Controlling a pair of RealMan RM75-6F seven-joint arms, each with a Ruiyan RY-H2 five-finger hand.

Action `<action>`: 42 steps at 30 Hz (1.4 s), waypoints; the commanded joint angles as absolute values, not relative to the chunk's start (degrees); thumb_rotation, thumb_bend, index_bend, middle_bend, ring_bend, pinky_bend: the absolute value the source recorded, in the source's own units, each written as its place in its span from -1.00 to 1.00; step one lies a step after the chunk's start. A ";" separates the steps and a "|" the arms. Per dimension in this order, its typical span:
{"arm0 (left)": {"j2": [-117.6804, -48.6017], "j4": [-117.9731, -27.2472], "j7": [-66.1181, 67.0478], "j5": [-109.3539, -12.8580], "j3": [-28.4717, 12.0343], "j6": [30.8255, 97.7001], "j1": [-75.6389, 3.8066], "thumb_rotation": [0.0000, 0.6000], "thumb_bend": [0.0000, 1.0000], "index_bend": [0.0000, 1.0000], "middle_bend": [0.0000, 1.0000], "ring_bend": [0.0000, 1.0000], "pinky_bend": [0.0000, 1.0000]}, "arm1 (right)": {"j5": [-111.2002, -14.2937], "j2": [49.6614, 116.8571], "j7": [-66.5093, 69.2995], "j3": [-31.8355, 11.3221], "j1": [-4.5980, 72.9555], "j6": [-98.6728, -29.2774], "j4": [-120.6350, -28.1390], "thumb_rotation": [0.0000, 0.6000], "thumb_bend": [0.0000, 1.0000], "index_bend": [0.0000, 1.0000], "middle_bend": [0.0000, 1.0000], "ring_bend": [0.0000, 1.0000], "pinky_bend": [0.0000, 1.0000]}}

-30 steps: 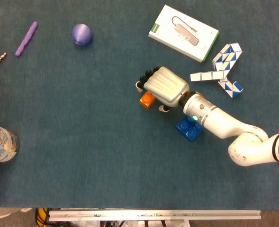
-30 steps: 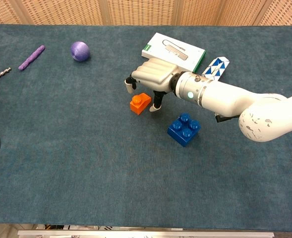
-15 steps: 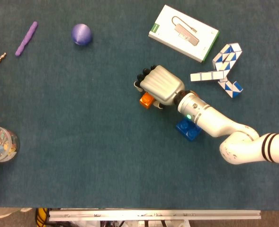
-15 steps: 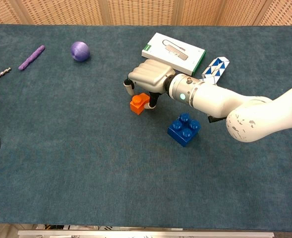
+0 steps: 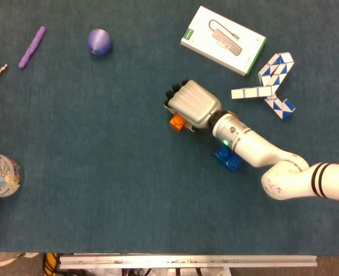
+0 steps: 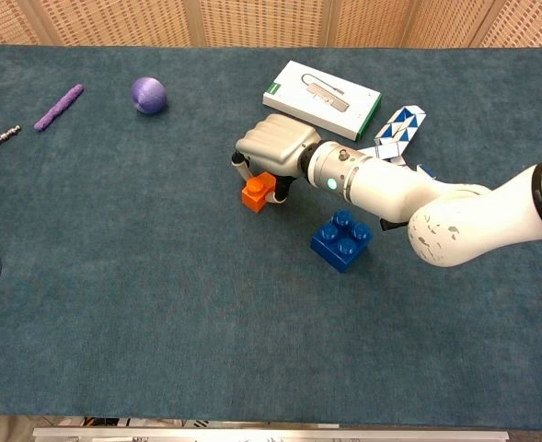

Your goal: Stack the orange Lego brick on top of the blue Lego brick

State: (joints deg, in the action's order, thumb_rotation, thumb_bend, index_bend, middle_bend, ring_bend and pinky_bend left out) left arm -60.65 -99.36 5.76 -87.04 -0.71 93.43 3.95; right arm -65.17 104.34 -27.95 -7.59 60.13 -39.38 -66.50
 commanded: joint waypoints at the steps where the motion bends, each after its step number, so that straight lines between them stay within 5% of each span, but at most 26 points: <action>1: -60.63 -99.32 5.66 -87.06 -0.74 93.47 3.97 1.00 -0.66 -0.88 -0.81 -0.92 -0.89 | -65.04 104.28 -27.88 -7.63 60.01 -39.57 -66.65 1.00 -0.57 0.15 -0.26 -0.46 -0.31; 13: -60.69 -99.43 6.15 -87.17 -0.84 92.88 3.64 1.00 -0.65 -0.88 -0.81 -0.92 -0.89 | -63.34 92.38 -27.37 -8.36 56.60 -43.61 -83.30 1.00 -0.57 0.21 -0.23 -0.46 -0.31; 25: -61.49 -99.71 7.84 -87.82 -0.69 91.32 2.57 1.00 -0.65 -0.88 -0.81 -0.92 -0.89 | -59.69 75.89 -32.68 -3.60 50.97 -50.17 -103.04 1.00 -0.54 0.23 -0.20 -0.46 -0.31; 42: -61.87 -99.28 7.49 -87.94 -0.59 90.99 2.21 1.00 -0.66 -0.88 -0.81 -0.92 -0.89 | -62.10 76.08 -31.84 0.67 47.14 -52.28 -105.52 1.00 -0.54 0.24 -0.20 -0.46 -0.31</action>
